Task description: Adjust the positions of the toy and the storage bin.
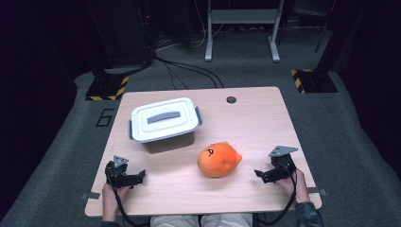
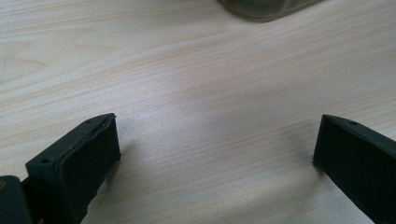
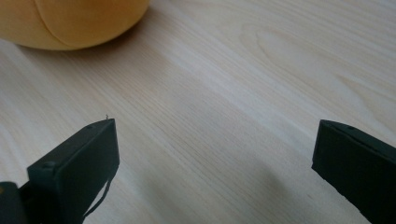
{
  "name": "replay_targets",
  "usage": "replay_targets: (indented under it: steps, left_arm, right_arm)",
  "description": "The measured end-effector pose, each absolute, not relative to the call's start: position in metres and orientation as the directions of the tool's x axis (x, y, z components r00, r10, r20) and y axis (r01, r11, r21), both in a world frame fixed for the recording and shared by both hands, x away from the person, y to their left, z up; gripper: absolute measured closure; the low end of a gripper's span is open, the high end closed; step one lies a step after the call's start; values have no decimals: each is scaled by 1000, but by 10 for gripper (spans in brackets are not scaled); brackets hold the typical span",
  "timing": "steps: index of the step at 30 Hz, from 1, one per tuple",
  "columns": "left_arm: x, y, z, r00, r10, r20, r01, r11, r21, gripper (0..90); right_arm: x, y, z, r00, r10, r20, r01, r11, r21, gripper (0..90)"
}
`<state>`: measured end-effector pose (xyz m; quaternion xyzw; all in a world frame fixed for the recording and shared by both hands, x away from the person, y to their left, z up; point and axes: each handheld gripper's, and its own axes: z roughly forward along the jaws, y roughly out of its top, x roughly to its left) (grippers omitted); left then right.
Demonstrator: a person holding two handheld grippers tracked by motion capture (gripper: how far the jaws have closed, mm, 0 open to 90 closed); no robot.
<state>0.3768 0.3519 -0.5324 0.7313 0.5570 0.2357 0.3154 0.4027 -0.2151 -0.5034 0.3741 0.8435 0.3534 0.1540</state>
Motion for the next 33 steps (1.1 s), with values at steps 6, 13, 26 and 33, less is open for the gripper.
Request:
replay_targets:
  steps: [6,13,26,33]
  left_arm:
    - [377,352,-532,268,963,-7,666,-181,724,3]
    - [377,352,-532,269,963,-7,666,-180,724,4]
    - [377,352,-532,268,963,-9,666,-179,725,4]
    - [377,352,-532,273,962,-7,664,-183,725,8]
  right_arm:
    - [402,-207,-490,-698,716,6,500,482,720,0]
    - [402,-195,-477,-725,689,3,477,498,724,1]
    - [423,-157,-435,-821,571,-14,385,571,725,5]
    - [435,-132,-422,-869,495,-22,336,620,709,7]
